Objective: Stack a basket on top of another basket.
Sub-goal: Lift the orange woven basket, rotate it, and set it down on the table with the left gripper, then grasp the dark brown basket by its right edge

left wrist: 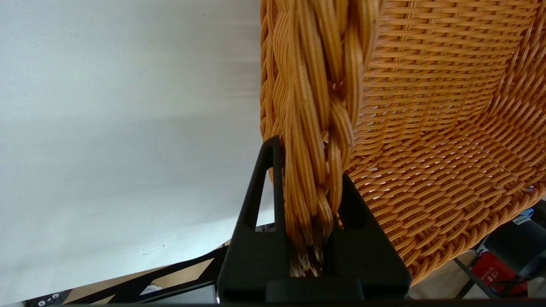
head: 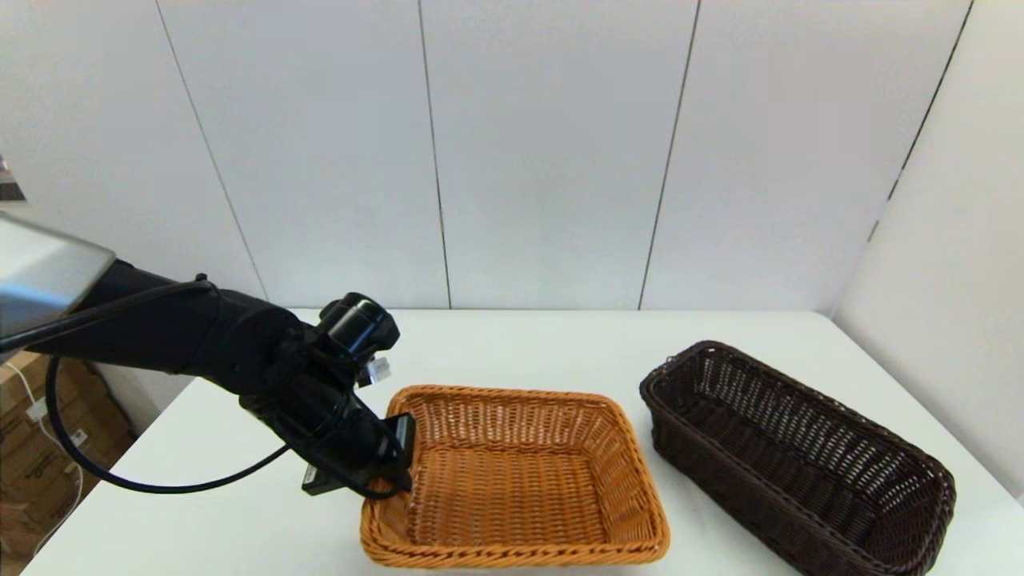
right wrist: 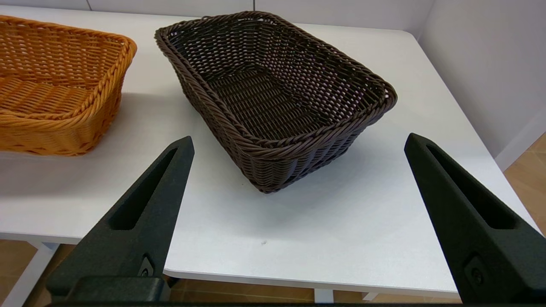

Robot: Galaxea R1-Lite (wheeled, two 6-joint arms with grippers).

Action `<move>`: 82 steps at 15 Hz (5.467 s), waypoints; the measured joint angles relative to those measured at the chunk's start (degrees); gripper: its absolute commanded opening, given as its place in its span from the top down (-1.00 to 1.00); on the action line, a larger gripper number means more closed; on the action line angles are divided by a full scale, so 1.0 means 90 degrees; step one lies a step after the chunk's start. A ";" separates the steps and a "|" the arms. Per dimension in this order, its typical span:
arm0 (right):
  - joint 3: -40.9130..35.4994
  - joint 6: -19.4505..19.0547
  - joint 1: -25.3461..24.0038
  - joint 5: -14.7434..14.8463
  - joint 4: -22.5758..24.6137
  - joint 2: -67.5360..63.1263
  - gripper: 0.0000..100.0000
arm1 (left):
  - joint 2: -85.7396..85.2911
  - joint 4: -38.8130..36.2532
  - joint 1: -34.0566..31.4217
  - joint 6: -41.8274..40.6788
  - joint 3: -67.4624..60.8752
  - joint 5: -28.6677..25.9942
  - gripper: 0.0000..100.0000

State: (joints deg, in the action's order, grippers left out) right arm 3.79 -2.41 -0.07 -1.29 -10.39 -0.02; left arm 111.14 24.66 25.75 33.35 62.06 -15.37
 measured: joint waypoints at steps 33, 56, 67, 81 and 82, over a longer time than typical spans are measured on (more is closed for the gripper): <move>0.0000 0.0008 0.0000 0.0000 0.0000 0.0000 -1.00 | -0.4684 0.2610 -0.0386 -0.0356 -0.0339 0.1932 -1.00; 0.0000 0.0066 0.0000 0.0039 0.0005 0.0000 -1.00 | -1.0539 0.2995 -0.3415 -0.2695 -0.2563 0.1900 -1.00; 0.0000 0.0069 0.0000 0.0039 0.0003 0.0000 -1.00 | -1.1459 0.2916 -0.2758 -0.2708 -0.3114 0.1860 -1.00; 0.0000 0.0058 0.0000 0.0039 0.0009 0.0000 -1.00 | -1.2346 -0.1504 -0.2785 -0.3940 -0.6400 0.1777 -1.00; 0.0000 0.0064 0.0000 0.0039 0.0009 0.0000 -1.00 | -1.2346 -0.1513 -0.2785 -0.3944 -0.6431 0.1777 -1.00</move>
State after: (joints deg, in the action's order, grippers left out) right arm 3.79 -1.84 -0.07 -0.94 -10.30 -0.02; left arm 0.02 11.04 0.68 -2.15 4.18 0.62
